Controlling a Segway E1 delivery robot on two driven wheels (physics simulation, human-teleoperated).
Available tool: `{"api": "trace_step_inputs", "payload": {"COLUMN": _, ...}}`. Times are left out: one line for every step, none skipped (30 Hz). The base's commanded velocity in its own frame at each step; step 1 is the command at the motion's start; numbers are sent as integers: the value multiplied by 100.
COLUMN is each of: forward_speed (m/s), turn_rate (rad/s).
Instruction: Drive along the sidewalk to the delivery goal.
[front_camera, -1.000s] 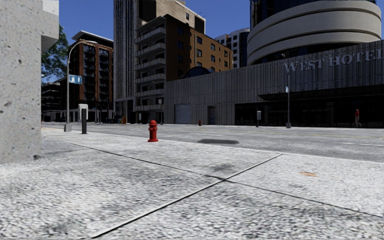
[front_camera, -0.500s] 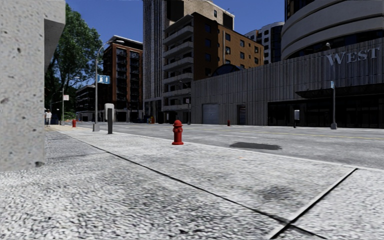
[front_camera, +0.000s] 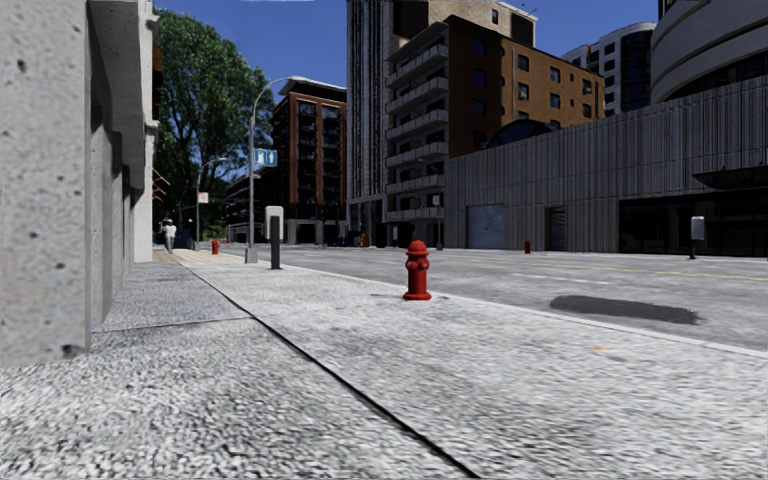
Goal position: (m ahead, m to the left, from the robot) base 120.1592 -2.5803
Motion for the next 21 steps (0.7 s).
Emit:
{"api": "trace_step_inputs", "payload": {"forward_speed": 200, "turn_rate": 43}}
{"api": "trace_step_inputs", "payload": {"forward_speed": 200, "turn_rate": 43}}
{"api": "trace_step_inputs", "payload": {"forward_speed": 200, "turn_rate": 43}}
{"api": "trace_step_inputs", "payload": {"forward_speed": 200, "turn_rate": 43}}
{"api": "trace_step_inputs", "payload": {"forward_speed": 200, "turn_rate": 43}}
{"api": "trace_step_inputs", "payload": {"forward_speed": 200, "turn_rate": 43}}
{"api": "trace_step_inputs", "payload": {"forward_speed": 200, "turn_rate": 43}}
{"api": "trace_step_inputs", "payload": {"forward_speed": 200, "turn_rate": 43}}
{"api": "trace_step_inputs", "payload": {"forward_speed": 200, "turn_rate": 43}}
{"api": "trace_step_inputs", "payload": {"forward_speed": 200, "turn_rate": 43}}
{"api": "trace_step_inputs", "payload": {"forward_speed": 200, "turn_rate": 43}}
{"api": "trace_step_inputs", "payload": {"forward_speed": 200, "turn_rate": 43}}
{"api": "trace_step_inputs", "payload": {"forward_speed": 200, "turn_rate": 43}}
{"api": "trace_step_inputs", "payload": {"forward_speed": 200, "turn_rate": 43}}
{"api": "trace_step_inputs", "payload": {"forward_speed": 200, "turn_rate": 43}}
{"api": "trace_step_inputs", "payload": {"forward_speed": 200, "turn_rate": 43}}
{"api": "trace_step_inputs", "payload": {"forward_speed": 200, "turn_rate": 43}}
{"api": "trace_step_inputs", "payload": {"forward_speed": 200, "turn_rate": 43}}
{"api": "trace_step_inputs", "payload": {"forward_speed": 200, "turn_rate": 43}}
{"api": "trace_step_inputs", "payload": {"forward_speed": 200, "turn_rate": 43}}
{"api": "trace_step_inputs", "payload": {"forward_speed": 200, "turn_rate": 43}}
